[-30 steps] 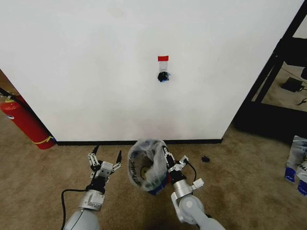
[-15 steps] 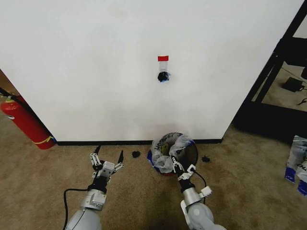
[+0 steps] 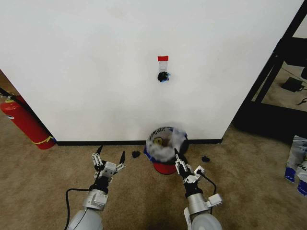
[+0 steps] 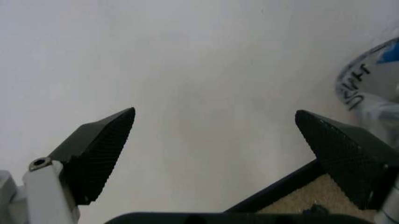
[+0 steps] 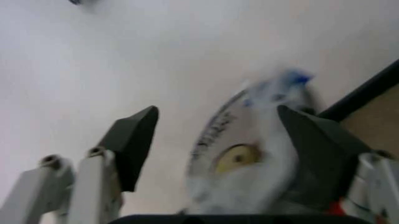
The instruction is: Pick up the garbage bag from the wall and place it over the trash bin.
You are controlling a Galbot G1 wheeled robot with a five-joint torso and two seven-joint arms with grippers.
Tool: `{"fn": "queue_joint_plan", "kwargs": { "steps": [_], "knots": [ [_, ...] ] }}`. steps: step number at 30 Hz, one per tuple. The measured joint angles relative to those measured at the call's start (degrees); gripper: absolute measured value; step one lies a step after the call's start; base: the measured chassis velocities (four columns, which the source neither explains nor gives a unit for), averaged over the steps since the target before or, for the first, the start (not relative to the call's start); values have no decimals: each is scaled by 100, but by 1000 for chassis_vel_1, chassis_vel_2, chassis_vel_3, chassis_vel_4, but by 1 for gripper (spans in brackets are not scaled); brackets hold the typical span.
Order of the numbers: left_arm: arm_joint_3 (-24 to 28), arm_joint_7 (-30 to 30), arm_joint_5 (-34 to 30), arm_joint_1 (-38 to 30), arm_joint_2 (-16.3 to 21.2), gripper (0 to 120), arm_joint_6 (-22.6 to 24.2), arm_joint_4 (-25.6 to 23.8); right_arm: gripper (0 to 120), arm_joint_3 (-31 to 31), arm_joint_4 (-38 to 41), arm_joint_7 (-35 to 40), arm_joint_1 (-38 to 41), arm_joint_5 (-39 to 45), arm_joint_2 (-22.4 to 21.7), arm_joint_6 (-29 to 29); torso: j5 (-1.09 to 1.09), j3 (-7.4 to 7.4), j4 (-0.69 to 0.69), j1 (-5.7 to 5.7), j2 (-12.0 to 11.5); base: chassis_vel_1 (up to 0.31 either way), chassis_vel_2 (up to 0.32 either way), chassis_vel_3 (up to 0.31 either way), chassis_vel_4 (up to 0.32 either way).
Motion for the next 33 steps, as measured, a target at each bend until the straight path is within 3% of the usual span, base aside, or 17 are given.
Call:
{"fn": "queue_joint_plan", "kwargs": {
  "steps": [4, 7, 8, 11, 15, 16, 17, 19, 22, 23, 25, 29, 33],
  "knots": [
    [69, 53, -393, -42, 101, 100, -2, -75, 91, 139, -55, 705, -145, -1143, -83, -150, 0, 0, 1, 0, 0, 0, 0, 0, 0],
    [269, 353, -1490, -310, 291, 100, 21, -129, 100, 206, -196, 759, -225, -2018, -53, -31, -1, 0, -3, 0, 0, 0, 0, 0, 0],
    [269, 353, -1490, -310, 291, 100, 21, -129, 100, 206, -196, 759, -225, -2018, -53, -31, -1, 0, -3, 0, 0, 0, 0, 0, 0],
    [265, 940, -2485, -511, 483, 100, -100, -175, 100, 206, -339, 329, -144, -2599, -33, 186, -1, 0, -5, 0, 0, 0, 0, 0, 0],
    [324, 1636, -3806, -889, 865, 100, -54, -205, 100, 279, -621, -1111, 95, -3135, -64, 599, 2, 1, 7, 0, 0, 0, 0, 0, 0],
    [324, 1636, -3806, -889, 865, 100, -54, -205, 100, 279, -621, -1111, 95, -3135, -64, 599, 2, 1, 7, 0, 0, 0, 0, 0, 0],
    [443, 1823, -4176, -1106, 971, 100, 70, -177, 100, 356, -675, -1624, 112, -3198, -74, 781, -1, 0, 2, 0, 0, 0, 0, 0, 0],
    [876, 1999, -4845, -1615, 1144, 100, 442, -28, 100, 590, -720, -2589, 107, -3185, -106, 1046, 2, 0, -1, 0, 0, 0, 0, 0, 0],
    [1771, 1730, -5267, -2534, 1220, 100, 988, 281, 100, 1002, -787, -3501, 57, -3183, -98, 1281, -4, 1, -1, 0, 0, 0, 0, 0, 0],
    [1771, 1730, -5267, -2534, 1220, 100, 988, 281, 100, 1002, -787, -3501, 57, -3183, -98, 1281, -4, 1, -1, 0, 0, 0, 0, 0, 0],
    [2444, 1523, -5452, -3340, 1151, 100, 1334, 735, 100, 1351, -872, -3940, 16, -3336, -60, 1505, 4, 1, -1, 0, 0, 0, 0, 0, 0],
    [3587, 1396, -5465, -4530, 842, 100, 1520, 1641, 100, 1686, -938, -4249, -97, -3399, 55, 1770, 1, 1, 0, 1, -1, 0, 0, 0, 0],
    [4157, 1304, -5443, -5147, 690, 100, 1700, 2080, 100, 1809, -1009, -4440, -152, -3412, 139, 1777, 2, 1, -2, 0, 0, 0, 0, 0, 0]
  ]
}}
